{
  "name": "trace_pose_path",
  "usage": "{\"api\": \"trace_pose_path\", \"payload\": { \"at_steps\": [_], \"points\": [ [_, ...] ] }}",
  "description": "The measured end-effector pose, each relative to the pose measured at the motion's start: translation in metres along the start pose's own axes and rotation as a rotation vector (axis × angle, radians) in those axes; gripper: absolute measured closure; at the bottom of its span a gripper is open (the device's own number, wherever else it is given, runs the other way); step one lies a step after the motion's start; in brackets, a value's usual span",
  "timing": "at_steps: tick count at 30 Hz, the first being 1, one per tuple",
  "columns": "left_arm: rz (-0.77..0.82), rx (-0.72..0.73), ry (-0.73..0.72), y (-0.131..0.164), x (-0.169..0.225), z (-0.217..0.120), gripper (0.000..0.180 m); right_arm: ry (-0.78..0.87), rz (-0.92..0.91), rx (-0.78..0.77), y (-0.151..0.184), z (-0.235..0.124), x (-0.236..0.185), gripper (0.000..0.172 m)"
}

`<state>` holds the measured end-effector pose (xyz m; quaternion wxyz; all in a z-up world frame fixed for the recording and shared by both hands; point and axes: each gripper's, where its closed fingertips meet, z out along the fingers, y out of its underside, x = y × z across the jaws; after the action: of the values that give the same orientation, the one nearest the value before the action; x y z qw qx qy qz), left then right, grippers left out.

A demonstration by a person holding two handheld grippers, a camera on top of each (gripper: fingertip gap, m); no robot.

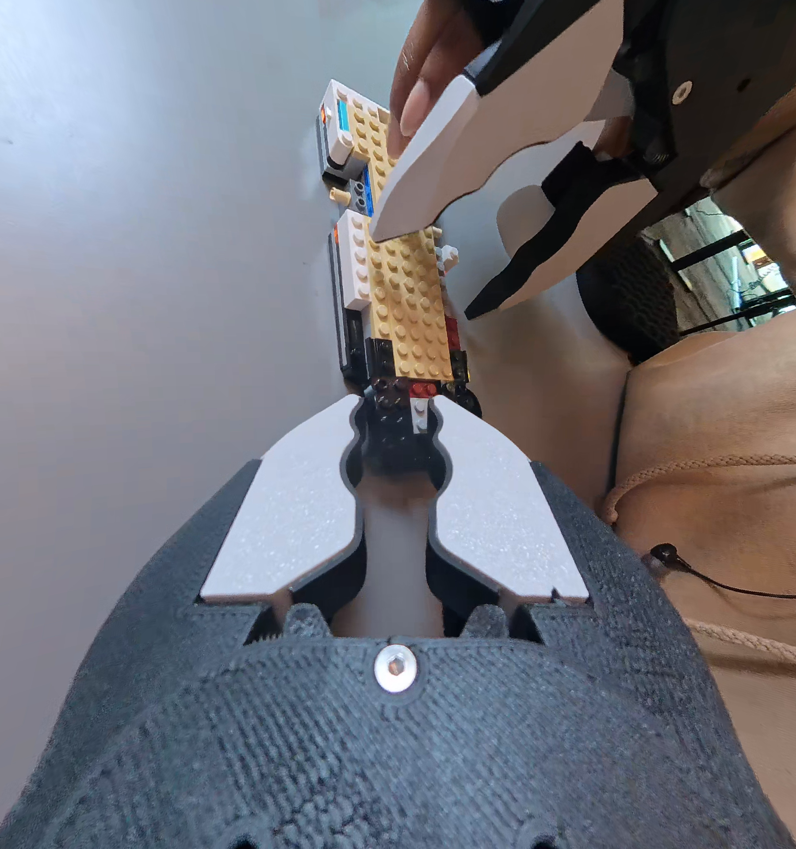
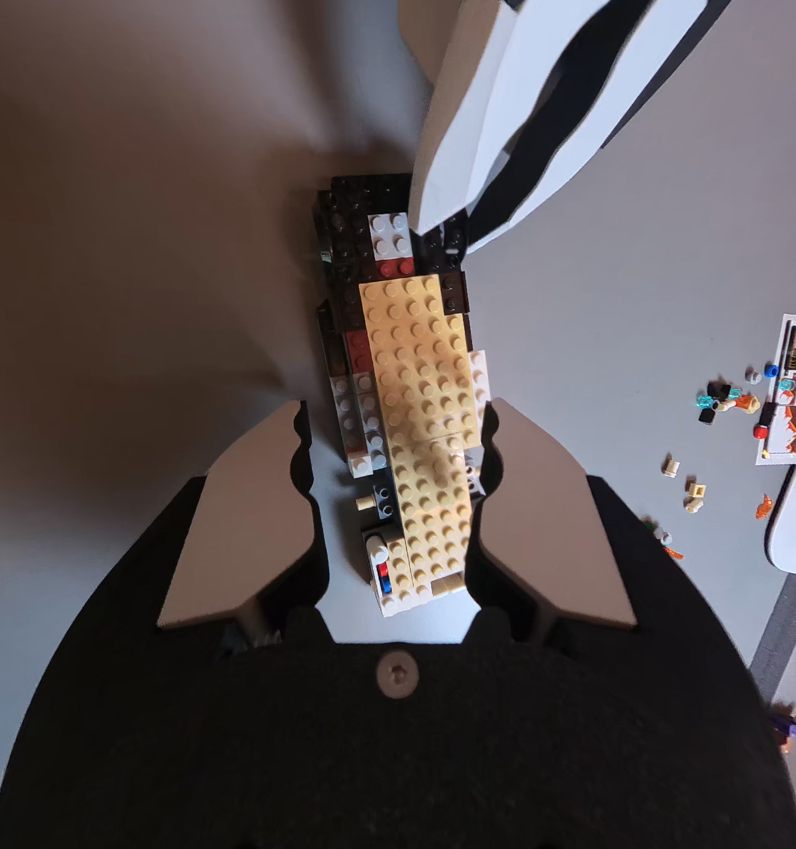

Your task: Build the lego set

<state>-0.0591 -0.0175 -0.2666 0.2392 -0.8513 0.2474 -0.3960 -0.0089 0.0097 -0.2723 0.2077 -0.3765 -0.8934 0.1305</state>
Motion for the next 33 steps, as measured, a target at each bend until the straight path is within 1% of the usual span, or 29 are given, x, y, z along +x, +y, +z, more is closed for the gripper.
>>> {"api": "trace_pose_path", "payload": {
  "at_steps": [3,7,10,13,18,22,27,29,33],
  "points": [
    [0.038,0.002,-0.022,0.001,0.001,-0.001,0.154,-0.041,0.003,-0.020,0.003,0.000,0.004,0.096],
    [0.070,0.005,-0.036,0.002,0.005,-0.001,0.154,-0.103,-0.025,-0.085,0.005,0.006,0.007,0.090],
    [0.102,0.002,-0.053,0.003,0.006,-0.001,0.153,-0.133,-0.055,-0.094,-0.002,0.011,0.005,0.089],
    [0.120,0.007,-0.047,0.004,0.008,-0.001,0.151,-0.149,-0.072,-0.069,-0.012,0.015,0.003,0.089],
    [0.156,0.017,-0.046,0.006,0.012,0.000,0.147,-0.162,-0.094,0.052,-0.040,0.018,-0.003,0.094],
    [0.160,0.021,-0.042,0.008,0.013,0.002,0.145,-0.176,-0.119,0.035,-0.040,0.027,-0.006,0.097],
    [0.168,0.024,-0.040,0.008,0.014,0.004,0.145,-0.180,-0.158,0.039,-0.046,0.030,-0.009,0.104],
    [0.169,0.018,-0.035,0.009,0.016,0.005,0.144,-0.189,-0.166,0.036,-0.046,0.030,-0.010,0.110],
    [0.182,0.014,-0.039,0.010,0.017,0.005,0.141,-0.210,-0.166,0.044,-0.046,0.030,-0.010,0.111]
  ]
}}
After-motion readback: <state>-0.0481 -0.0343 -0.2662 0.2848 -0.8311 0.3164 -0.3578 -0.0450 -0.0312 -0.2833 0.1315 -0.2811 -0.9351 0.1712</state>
